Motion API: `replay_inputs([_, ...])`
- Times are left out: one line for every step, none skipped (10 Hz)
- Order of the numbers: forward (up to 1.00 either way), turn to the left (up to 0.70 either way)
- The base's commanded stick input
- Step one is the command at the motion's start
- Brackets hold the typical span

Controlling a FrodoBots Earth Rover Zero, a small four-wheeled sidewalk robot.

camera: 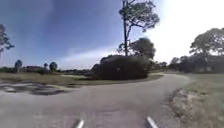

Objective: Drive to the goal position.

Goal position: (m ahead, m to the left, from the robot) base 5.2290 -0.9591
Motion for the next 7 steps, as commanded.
replay_inputs([0.70,0.00])
replay_inputs([0.70,0.00])
replay_inputs([0.70,0.00])
replay_inputs([0.70,0.00])
replay_inputs([0.70,0.00])
replay_inputs([0.70,0.00])
replay_inputs([0.70,0.00])
